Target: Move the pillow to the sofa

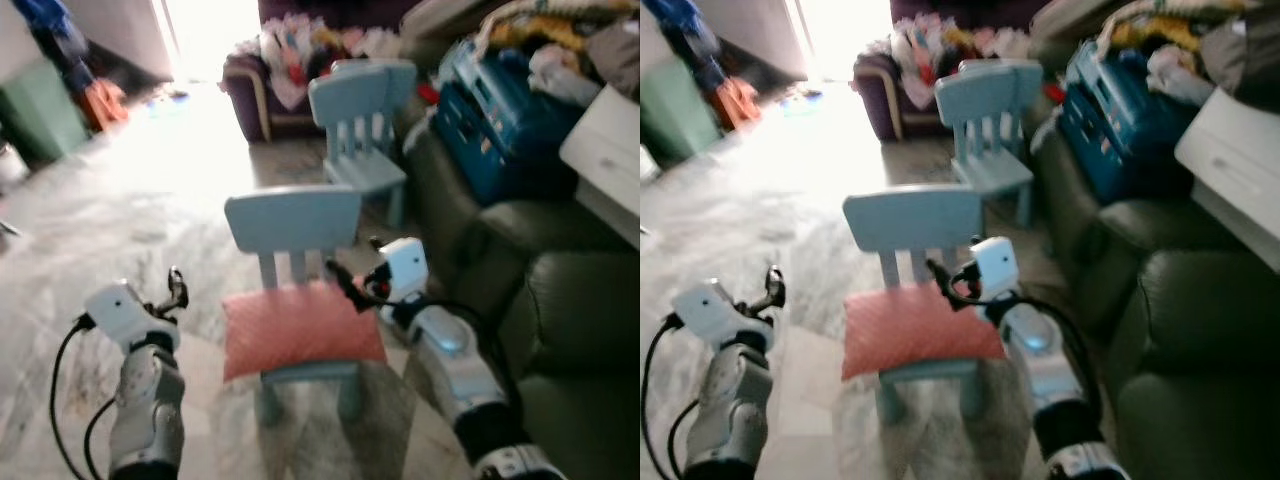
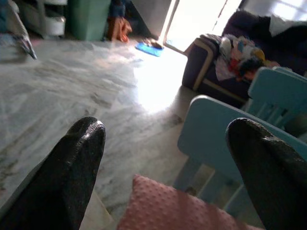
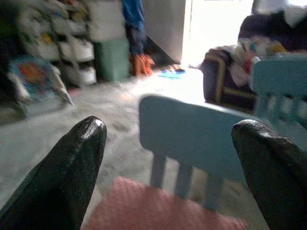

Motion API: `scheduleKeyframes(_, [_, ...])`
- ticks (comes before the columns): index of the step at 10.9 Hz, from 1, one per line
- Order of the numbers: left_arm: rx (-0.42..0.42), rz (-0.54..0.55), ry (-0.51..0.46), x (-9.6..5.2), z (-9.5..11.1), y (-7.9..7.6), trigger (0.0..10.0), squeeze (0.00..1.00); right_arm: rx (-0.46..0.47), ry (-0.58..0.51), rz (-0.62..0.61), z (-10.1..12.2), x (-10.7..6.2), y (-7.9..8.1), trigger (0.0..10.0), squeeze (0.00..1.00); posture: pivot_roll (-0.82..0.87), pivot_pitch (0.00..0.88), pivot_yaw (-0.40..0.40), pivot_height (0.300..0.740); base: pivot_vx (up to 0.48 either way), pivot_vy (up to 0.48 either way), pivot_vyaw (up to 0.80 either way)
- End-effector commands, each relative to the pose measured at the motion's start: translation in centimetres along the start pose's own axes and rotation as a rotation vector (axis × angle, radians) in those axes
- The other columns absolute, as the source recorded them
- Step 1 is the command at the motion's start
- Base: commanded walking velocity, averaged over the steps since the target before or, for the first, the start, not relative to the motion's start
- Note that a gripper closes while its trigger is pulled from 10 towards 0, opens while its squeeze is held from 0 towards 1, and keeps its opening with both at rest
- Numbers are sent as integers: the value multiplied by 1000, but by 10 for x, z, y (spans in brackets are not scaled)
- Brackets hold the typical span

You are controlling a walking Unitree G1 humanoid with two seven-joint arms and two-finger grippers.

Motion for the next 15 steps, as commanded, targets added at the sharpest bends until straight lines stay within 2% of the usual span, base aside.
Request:
scheduleKeyframes(1, [-2, 4, -3, 0, 2, 1, 10000, 0, -9, -6, 7, 3, 2, 0, 10000, 0, -193, 0, 48, 740, 0, 0, 0])
scheduleKeyframes(8, [-6, -27, -17, 0, 4, 0, 10000, 0, -5, -4, 7, 1, 2, 1, 10000, 0, -193, 0, 48, 740, 0, 0, 0])
scheduleKeyframes(13, [1, -35, -29, -2, 4, 4, 10000, 0, -9, -7, 14, 2, 2, 3, 10000, 0, -191, 0, 49, 740, 367, 295, 0])
scheduleKeyframes(15, [17, -37, -24, -3, 3, 3, 10000, 0, -11, -9, 14, 2, 1, 3, 10000, 0, -192, 0, 50, 740, 444, 0, 0])
Point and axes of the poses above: a point about 5 cm out from each wrist's last joint towards the gripper, its own x axis pointing out of the wrist towards the gripper, its own z axis along the axis of the wrist's last joint, y = z × x, the point moved 1 cm from there along x, pointing out of the wrist towards the gripper, and after that the axes turned 13 degrees about x, right-handed, at the moved point
